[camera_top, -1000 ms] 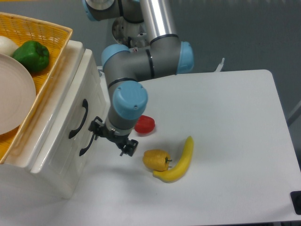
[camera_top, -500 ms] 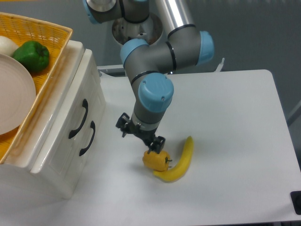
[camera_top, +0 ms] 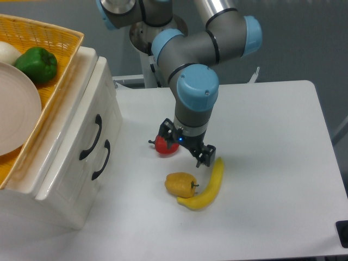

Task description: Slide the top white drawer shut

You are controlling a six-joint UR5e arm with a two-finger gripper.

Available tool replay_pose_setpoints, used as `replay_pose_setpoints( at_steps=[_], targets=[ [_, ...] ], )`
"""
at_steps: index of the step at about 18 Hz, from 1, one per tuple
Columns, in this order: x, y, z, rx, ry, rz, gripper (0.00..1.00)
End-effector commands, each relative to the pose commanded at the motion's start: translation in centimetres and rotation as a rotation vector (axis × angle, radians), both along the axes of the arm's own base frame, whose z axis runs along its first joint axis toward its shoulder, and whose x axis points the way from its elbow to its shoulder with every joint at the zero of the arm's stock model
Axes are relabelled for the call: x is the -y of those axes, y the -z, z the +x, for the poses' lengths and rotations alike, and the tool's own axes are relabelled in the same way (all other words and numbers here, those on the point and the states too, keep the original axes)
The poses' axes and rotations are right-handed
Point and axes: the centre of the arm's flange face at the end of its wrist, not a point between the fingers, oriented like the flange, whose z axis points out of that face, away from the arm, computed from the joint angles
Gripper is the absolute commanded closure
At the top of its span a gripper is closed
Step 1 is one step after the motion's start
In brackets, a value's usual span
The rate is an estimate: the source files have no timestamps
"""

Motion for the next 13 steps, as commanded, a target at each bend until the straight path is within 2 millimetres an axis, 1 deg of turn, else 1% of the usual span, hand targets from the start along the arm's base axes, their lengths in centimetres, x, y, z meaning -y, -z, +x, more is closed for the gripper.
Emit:
replay_pose_setpoints(
  at_steps=[3, 5, 7, 8, 10, 13],
  targets=[
    [1.0, -0.1, -1.3, -0.009, 0.027, -0.005, 0.00],
    [2.3, -0.6, -2.3, -0.034, 0.058, -0.030, 0.00],
    [3.9, -0.9, -3.7, -0.046, 0.048, -0.055, 0.00],
    [4.4, -0.9, -4.2, -0.048, 0.038, -0.056, 0.00],
    [5.4, -1.5, -4.8, -0.053, 0.019, -0.051, 0.00],
    [6.2, -1.4, -5.4, -0.052, 0.037, -0.055, 0.00]
  ],
)
